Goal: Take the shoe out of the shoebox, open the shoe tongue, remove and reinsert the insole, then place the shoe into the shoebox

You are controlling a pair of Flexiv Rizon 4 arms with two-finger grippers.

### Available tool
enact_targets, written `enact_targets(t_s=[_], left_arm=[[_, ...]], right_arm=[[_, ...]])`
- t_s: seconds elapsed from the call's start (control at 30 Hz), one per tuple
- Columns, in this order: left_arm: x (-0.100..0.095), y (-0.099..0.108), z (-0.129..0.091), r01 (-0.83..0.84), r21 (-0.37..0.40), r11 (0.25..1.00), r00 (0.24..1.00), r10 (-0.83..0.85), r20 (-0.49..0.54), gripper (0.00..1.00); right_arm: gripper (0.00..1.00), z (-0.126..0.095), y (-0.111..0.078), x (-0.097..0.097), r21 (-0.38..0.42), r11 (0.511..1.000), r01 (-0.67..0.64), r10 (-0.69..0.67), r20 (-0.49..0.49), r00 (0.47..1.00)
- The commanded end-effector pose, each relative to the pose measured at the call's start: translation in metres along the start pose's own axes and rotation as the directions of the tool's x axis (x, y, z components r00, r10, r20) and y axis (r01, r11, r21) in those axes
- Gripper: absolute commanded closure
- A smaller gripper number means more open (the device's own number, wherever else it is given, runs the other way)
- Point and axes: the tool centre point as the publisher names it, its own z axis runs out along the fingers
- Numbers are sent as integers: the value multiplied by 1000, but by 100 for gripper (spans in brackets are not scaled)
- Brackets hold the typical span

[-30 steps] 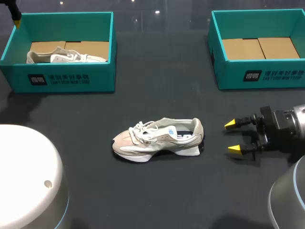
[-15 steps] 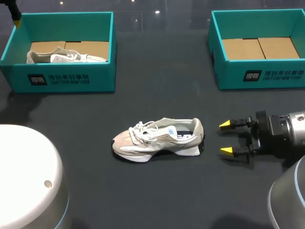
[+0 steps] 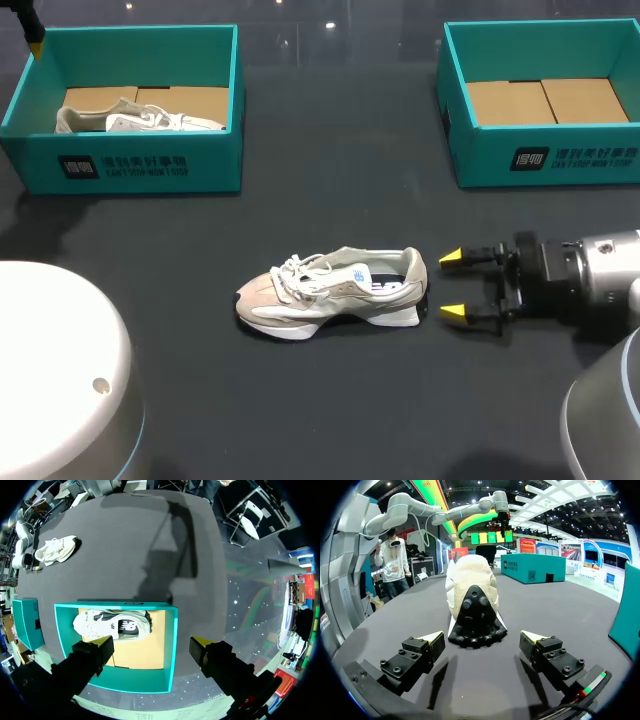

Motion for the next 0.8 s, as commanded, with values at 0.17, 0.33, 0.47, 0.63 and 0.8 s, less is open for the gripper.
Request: enact_targets(t_s=[0.17,0.33,0.47,0.63,0.8], left_arm=[[0,-1,0,0,-1,1000,1000,0,-2,0],[0,-1,0,0,-1,1000,1000,0,-2,0],[0,-1,0,0,-1,1000,1000,0,-2,0],[0,-1,0,0,-1,1000,1000,0,-2,0],[0,-1,0,0,-1,1000,1000,0,-2,0]], right_arm=[[0,20,2,-6,-6,1000,4,-4,-37,999],[0,25,4,-5,-8,1000,6,-7,-43,999],[0,29,5,-4,-9,1000,7,-7,-49,999],[0,32,11,-2,-7,1000,7,-8,-54,999],[0,35,16,-1,4,1000,12,-12,-60,998]])
